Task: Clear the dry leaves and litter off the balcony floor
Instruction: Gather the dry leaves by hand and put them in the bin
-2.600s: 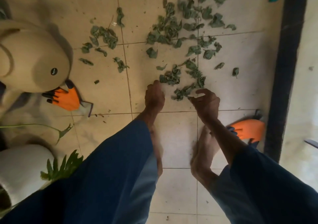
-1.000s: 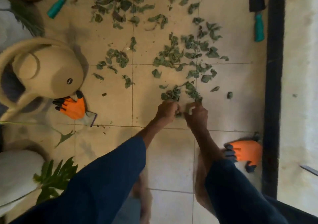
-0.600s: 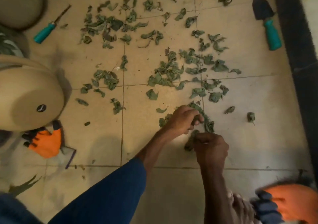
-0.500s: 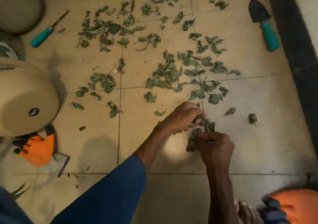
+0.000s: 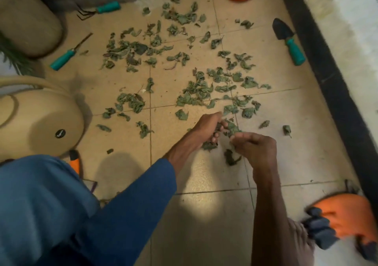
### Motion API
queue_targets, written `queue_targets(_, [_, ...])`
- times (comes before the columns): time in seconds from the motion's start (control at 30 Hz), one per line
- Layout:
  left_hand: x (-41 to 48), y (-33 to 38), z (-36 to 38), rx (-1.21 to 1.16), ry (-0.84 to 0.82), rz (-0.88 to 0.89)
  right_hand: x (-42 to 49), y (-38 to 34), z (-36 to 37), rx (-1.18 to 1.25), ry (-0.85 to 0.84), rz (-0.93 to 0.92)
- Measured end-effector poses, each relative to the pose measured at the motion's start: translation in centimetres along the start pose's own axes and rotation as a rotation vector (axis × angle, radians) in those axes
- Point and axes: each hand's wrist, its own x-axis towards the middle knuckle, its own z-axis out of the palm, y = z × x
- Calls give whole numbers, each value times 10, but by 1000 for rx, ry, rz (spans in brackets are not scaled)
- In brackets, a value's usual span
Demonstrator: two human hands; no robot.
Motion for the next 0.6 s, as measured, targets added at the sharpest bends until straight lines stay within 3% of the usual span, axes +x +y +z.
queue_targets(0.13, [-11, 18, -1, -42, -94, -21, 5, -29, 23, -35, -103, -145])
queue_targets(0.23, [-19, 19, -1, -5, -17, -7, -4, -42, 33, 30, -116, -231])
queue_targets(0.4, [-32, 20, -17, 214, 25, 118, -15, -54, 16, 150, -270, -233])
queue_targets(0.47, [-33, 27, -24, 299, 55, 176, -17, -50, 1, 156, -255, -211])
queue_targets(0.6, [-34, 40, -22, 298, 95, 169, 2, -4, -10, -555, 46, -158])
